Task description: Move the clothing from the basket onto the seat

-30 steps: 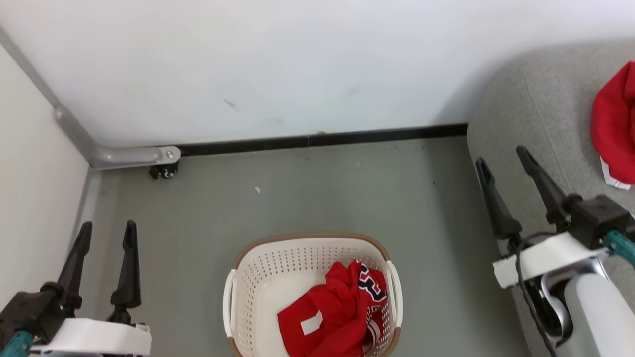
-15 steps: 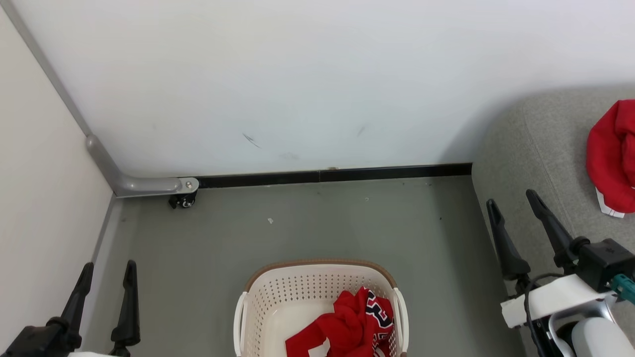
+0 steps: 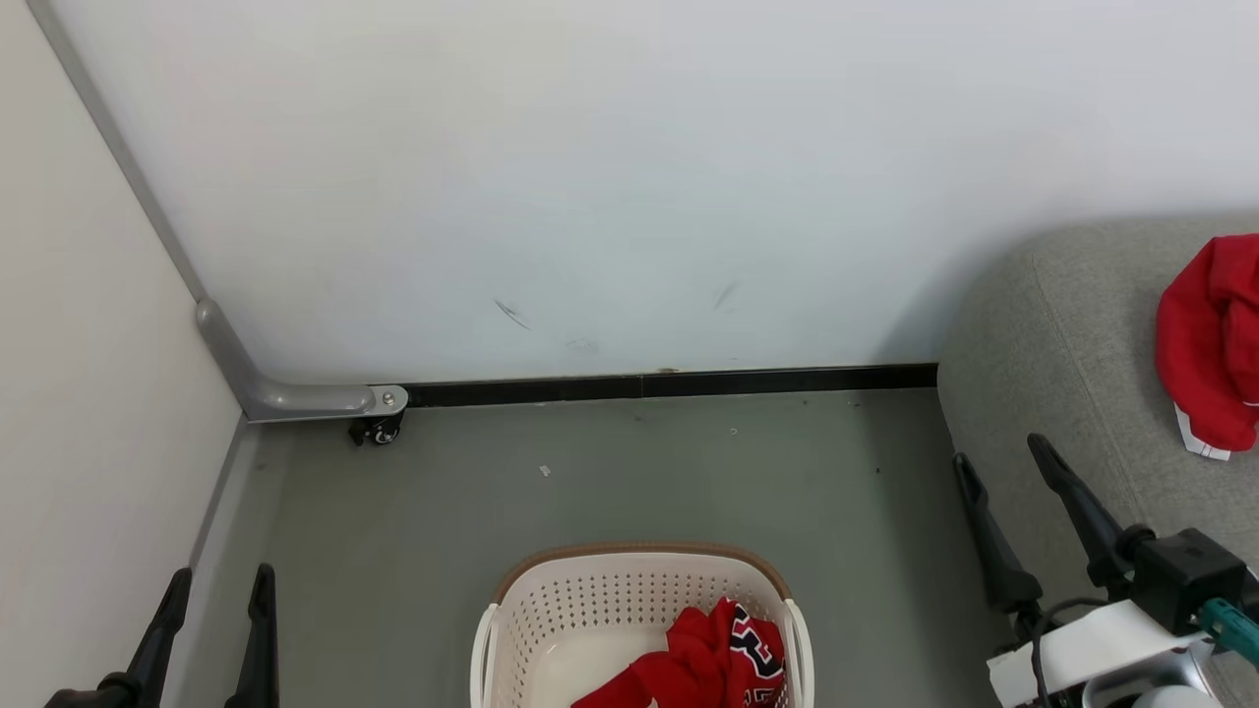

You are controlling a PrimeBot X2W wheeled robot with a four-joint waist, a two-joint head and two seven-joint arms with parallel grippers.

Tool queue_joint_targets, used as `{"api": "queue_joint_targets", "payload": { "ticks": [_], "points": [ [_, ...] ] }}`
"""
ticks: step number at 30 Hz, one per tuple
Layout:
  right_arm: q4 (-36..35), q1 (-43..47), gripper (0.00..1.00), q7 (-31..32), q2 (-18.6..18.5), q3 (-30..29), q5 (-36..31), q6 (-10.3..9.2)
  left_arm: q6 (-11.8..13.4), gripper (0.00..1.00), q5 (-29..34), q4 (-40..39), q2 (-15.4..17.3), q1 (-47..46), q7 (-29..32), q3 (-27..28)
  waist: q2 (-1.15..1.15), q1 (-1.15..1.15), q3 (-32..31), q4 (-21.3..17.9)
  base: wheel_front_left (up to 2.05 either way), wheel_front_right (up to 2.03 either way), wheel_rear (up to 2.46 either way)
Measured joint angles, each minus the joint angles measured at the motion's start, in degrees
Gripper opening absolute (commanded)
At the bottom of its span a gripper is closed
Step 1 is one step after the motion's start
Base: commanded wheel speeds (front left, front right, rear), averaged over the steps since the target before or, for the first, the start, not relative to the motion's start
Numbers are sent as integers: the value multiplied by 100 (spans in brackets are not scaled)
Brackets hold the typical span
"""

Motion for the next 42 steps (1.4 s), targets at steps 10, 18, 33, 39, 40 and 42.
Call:
{"api": "queue_joint_targets", "payload": {
  "ticks": [10,18,33,39,40,42],
  "points": [
    [-87,104,100,0,-5,-5,1,-1,-120,100,54,-3,-75,16,0,60,0,0,-11,-13,0,0,0],
    [-174,138,100,0,-7,-18,5,-1,-276,100,110,0,-120,70,0,67,0,0,9,-13,0,0,0],
    [-278,141,100,0,-19,-4,5,-1,-695,100,200,261,-87,-55,0,-394,0,0,169,-67,0,0,0],
    [-372,137,100,0,-3,-46,73,-1,-805,100,200,442,-94,-268,35,-645,0,0,295,-124,0,0,0],
    [-387,134,100,0,-2,-45,100,-1,-822,100,200,467,-94,-313,59,-681,0,0,320,-135,0,0,0],
    [-412,119,100,0,-2,-41,116,-1,-828,100,200,525,-100,-427,103,-762,0,0,374,-159,0,0,0]
  ]
}}
